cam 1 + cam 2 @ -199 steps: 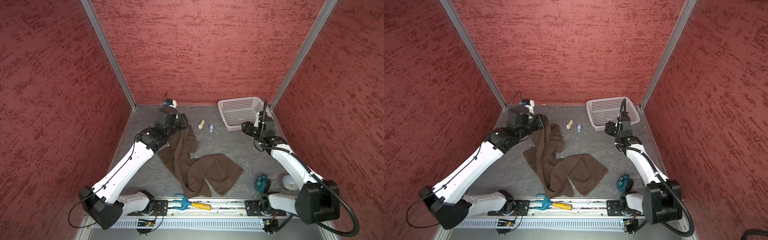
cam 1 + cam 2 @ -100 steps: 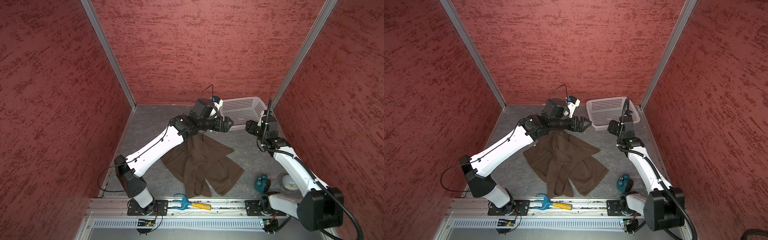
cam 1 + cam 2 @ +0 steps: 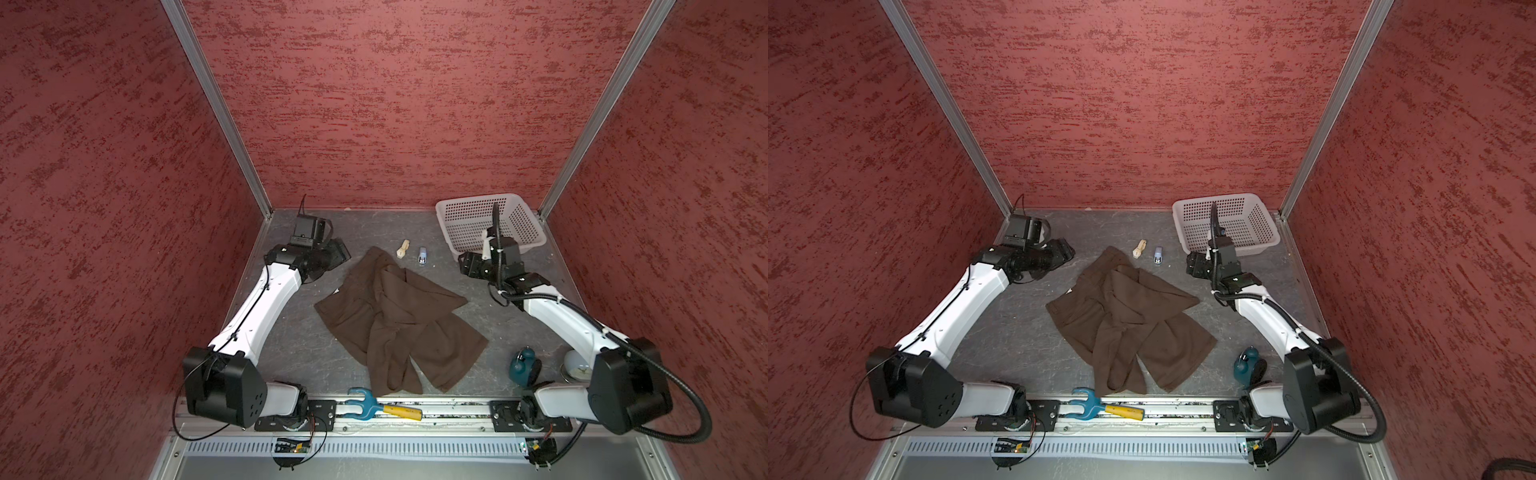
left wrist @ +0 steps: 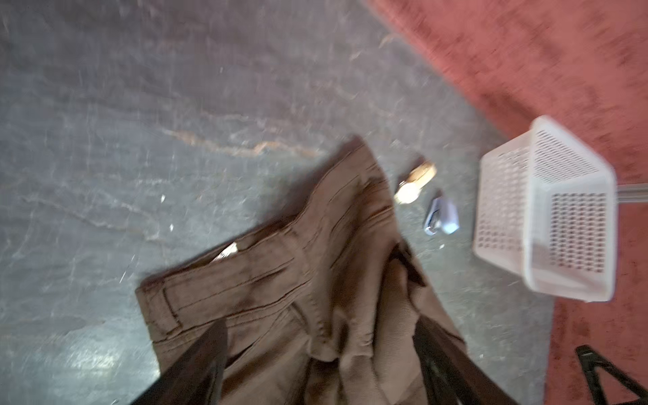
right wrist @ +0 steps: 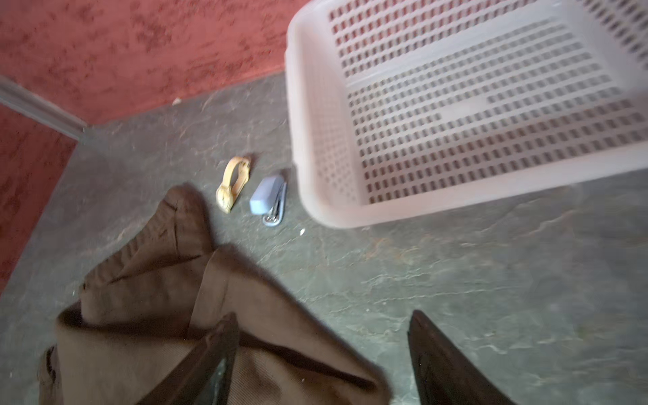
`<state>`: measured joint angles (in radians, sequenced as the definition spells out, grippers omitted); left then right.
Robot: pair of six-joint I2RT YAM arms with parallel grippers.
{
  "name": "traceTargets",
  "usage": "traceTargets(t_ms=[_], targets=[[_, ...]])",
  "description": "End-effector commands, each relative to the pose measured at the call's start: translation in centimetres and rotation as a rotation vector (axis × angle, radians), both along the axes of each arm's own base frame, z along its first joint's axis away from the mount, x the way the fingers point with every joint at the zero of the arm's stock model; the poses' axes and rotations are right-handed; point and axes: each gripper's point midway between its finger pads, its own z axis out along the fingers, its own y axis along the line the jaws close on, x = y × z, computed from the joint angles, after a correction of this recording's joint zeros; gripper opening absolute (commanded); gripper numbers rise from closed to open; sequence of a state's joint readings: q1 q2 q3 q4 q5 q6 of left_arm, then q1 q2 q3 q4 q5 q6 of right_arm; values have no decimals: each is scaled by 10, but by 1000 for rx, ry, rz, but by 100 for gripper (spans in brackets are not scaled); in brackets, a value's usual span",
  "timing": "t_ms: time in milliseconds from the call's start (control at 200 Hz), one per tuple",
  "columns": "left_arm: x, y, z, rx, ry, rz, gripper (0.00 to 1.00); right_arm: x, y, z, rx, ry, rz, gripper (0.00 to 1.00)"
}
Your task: Fold and stack the trousers
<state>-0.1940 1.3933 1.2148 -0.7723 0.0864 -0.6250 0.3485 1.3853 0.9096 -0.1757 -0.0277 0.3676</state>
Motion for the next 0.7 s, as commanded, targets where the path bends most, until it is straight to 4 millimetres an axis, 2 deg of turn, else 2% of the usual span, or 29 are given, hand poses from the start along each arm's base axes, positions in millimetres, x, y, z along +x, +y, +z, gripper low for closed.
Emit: traceTargets(t_ms=[0,20,30,70,165,270,351,426,526,631,651,696], targets=[[15,-12,-9,-47,4,-19,86,5,46,14,16,-52,128,79],[19,-14,-14,-48,12,-26,86,4,54,17,21,-57,145,79],[22,-15,-15,-49,11,-28,86,4,58,11,16,-43,153,79],[32,-19,-21,-51,15,-41,86,4,75,8,16,-37,185,79],[56,-27,-38,-47,33,-67,84,3,114,11,21,-50,259,80],[75,-36,-64,-58,87,-88,75,5,151,9,39,-42,325,80],[84,-41,-88,-66,129,-92,66,8,173,7,52,-31,358,80],[89,-42,-107,-63,163,-87,65,11,192,3,64,-19,390,80],[100,-45,-118,-66,168,-87,65,12,212,-5,75,3,431,79],[113,-51,-119,-78,167,-92,66,9,230,-16,114,43,484,62],[116,-52,-119,-77,164,-94,67,8,233,-18,121,48,493,55],[121,-55,-117,-73,160,-98,67,7,235,-22,129,62,502,31]])
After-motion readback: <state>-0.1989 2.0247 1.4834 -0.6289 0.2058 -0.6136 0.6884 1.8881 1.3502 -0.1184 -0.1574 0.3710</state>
